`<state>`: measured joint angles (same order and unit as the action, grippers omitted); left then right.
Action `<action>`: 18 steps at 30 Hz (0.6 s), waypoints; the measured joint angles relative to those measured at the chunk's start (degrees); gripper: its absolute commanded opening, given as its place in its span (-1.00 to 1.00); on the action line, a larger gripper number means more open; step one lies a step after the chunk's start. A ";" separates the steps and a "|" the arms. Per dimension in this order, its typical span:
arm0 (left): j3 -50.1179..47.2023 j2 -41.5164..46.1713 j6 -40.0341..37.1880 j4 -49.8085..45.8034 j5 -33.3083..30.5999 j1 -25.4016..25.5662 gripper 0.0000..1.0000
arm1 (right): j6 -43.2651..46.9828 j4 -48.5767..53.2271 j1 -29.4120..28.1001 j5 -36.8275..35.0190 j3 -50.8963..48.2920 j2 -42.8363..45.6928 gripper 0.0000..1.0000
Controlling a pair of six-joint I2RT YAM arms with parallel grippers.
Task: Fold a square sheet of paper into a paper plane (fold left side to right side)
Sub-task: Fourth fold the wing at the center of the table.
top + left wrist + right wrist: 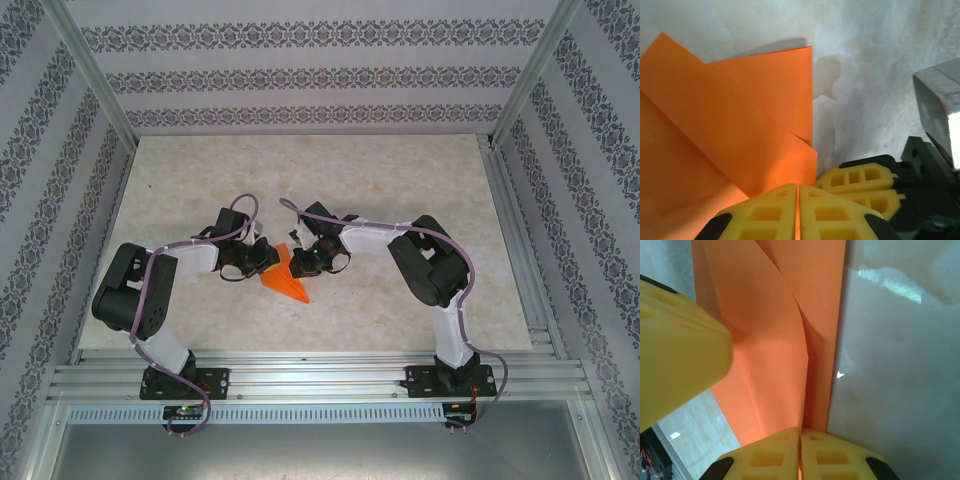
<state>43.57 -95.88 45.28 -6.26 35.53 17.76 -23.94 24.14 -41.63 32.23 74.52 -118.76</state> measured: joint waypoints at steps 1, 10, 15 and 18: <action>0.00 -0.66 0.02 0.48 0.02 0.02 -0.84 | 0.00 0.00 0.00 0.00 0.00 0.00 -0.81; 0.00 -3.15 0.11 2.10 -0.17 0.02 -0.85 | 0.00 0.28 -0.37 -0.59 0.28 -0.02 -0.76; 0.00 -3.69 -0.92 1.92 -0.52 0.04 -0.86 | 0.00 0.37 -0.74 -0.66 0.44 0.39 -0.57; -0.07 -3.78 -1.36 2.08 -0.46 0.07 -0.86 | 0.04 1.92 -1.03 -2.01 0.42 1.55 -0.46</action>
<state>43.51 -99.66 43.92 -4.19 35.07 17.82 -23.90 26.06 -42.65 30.22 74.94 -117.21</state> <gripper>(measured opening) 0.072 0.246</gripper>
